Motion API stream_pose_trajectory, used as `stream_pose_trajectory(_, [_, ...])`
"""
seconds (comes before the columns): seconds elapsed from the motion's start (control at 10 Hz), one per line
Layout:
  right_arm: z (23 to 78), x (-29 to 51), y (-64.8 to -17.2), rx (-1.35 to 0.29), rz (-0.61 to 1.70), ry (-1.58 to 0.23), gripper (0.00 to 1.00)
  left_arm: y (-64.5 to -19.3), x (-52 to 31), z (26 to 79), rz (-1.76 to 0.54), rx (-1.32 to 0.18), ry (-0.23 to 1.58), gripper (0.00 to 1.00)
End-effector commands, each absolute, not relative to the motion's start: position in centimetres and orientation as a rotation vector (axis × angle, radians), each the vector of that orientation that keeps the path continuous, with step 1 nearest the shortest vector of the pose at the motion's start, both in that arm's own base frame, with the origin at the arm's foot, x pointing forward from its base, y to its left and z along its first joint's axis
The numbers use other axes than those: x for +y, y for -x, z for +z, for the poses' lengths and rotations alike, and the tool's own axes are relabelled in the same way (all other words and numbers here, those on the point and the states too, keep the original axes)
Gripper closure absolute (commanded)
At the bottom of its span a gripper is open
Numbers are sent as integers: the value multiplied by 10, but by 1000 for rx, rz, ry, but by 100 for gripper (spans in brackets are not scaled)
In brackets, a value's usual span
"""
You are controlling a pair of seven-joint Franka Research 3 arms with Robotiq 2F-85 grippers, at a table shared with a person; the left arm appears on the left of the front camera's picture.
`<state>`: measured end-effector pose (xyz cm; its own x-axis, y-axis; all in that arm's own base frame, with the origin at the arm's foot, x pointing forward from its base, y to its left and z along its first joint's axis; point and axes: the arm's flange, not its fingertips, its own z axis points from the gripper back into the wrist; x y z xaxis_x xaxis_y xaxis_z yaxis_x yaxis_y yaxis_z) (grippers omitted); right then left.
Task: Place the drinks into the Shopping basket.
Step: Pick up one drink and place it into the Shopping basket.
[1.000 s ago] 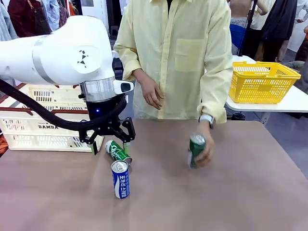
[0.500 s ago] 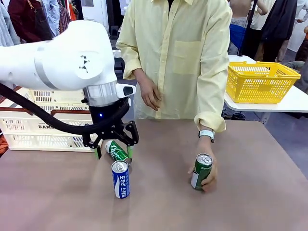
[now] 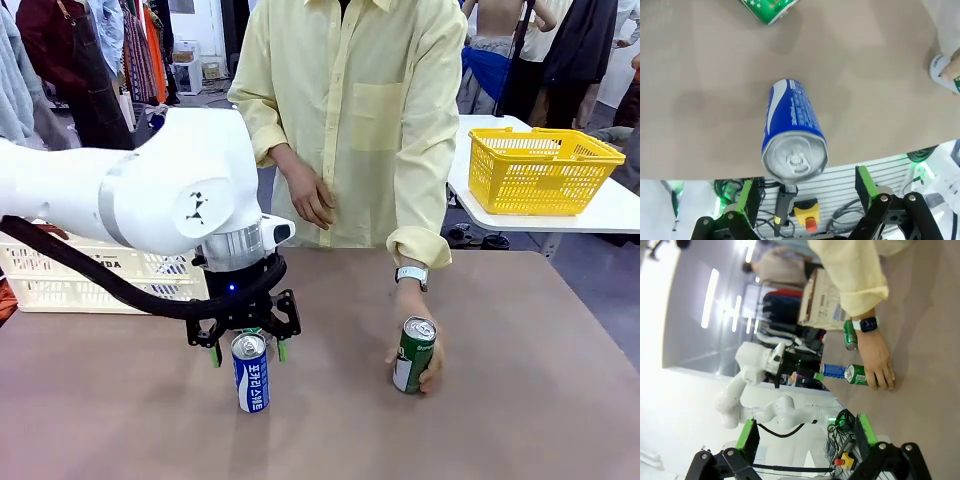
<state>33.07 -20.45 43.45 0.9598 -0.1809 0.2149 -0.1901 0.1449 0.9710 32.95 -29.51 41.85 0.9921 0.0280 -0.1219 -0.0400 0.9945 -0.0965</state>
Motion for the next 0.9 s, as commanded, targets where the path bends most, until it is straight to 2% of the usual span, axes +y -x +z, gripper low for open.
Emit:
stream_pose_trajectory(0.0, [440,-203,-331,-304,-11,-1444,0,-346,-300,395,67,110,23,0])
stream_pose_trajectory(0.2, [440,-203,-331,-304,-11,-1444,0,-358,-295,381,84,117,-20,0])
stream_pose_trajectory(0.8, [440,-203,-331,-304,-11,-1444,0,-356,-297,382,45,92,27,0])
